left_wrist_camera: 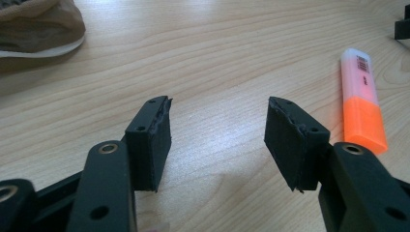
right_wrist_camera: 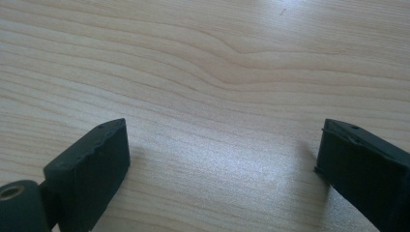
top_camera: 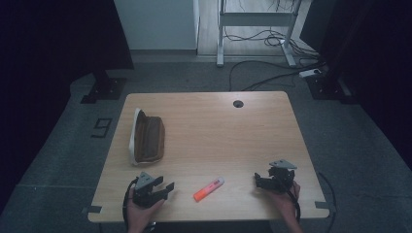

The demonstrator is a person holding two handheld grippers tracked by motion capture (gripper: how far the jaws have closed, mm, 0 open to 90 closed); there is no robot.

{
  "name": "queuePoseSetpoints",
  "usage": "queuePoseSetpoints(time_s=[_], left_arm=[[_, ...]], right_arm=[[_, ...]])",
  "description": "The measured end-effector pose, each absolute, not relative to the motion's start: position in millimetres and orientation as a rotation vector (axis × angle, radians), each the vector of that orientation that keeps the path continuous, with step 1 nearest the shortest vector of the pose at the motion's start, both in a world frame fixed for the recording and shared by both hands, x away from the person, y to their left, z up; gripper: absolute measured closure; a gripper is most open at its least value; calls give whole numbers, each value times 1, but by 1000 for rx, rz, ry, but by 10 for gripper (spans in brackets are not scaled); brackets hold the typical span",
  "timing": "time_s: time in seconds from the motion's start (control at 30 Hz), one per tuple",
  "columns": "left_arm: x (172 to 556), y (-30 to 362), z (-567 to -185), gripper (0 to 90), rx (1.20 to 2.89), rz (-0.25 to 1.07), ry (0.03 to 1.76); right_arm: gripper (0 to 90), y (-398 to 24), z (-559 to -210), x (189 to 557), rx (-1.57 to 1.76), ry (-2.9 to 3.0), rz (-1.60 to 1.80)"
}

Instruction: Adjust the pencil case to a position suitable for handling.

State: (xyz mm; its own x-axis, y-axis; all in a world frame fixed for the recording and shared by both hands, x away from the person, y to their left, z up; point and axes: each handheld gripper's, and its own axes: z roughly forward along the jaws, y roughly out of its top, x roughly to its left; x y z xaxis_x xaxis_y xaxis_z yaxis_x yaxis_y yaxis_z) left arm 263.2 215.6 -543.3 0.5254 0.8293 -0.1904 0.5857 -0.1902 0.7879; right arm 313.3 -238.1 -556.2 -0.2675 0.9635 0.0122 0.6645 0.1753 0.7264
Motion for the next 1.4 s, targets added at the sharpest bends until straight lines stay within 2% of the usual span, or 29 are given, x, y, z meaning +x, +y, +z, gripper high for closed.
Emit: queuePoseSetpoints(time_s=[0.67,1.4], left_arm=[[264,218,-543,415,1890,345,1168],[254,242,-513,409,1762,447,1185]], right_arm=[[41,-238,-556,314,1533,1999,867],[47,-237,-556,314,1531,1999,869]])
